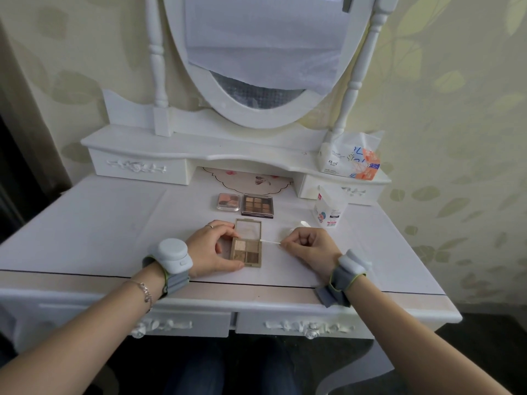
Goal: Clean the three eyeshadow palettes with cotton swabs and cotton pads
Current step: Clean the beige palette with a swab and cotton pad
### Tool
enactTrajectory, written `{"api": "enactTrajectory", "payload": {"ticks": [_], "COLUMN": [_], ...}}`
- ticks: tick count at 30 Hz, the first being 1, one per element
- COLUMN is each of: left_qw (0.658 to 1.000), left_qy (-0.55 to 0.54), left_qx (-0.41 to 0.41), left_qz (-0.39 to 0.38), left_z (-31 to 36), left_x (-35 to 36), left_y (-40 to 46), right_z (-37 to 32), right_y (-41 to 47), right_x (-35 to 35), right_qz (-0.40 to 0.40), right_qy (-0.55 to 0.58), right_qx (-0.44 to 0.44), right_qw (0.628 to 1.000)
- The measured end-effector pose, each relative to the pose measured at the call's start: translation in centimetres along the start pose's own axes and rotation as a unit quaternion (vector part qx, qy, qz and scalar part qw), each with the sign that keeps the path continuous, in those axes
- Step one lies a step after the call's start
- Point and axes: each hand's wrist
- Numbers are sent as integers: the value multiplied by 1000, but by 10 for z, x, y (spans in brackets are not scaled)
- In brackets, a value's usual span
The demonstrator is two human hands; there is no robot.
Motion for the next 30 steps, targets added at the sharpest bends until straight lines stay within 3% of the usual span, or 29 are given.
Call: {"api": "enactTrajectory", "payload": {"ticks": [6,12,19,27,30], "left_qw": [1000,1000,1000,1000,1000], "left_qy": [-3,2,0,2,4], "left_qx": [1,0,-5,-4,-5], "left_qz": [0,-1,-1,-2,-3], "left_z": [-2,-2,-3,-2,-2], "left_x": [1,1,3,1,1], "left_y": [1,2,1,1,1], "right_z": [0,-7,-2,-7,-6], "right_y": [0,-3,-2,-3,-3], "right_x": [0,-10,-2,-9,-8], "right_qz": [-8,-93,1,-91,-64], "right_qy": [-52,-48,-11,-76,-38], "right_qx": [-18,17,4,5,15], "right_qw": [998,994,1000,993,997]}}
Point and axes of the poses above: each hand's wrist, its own y-axis towards the middle knuckle, its own x-axis out of the palm, z = x × y, and after that the axes turned 9 degrees about z, right-handed
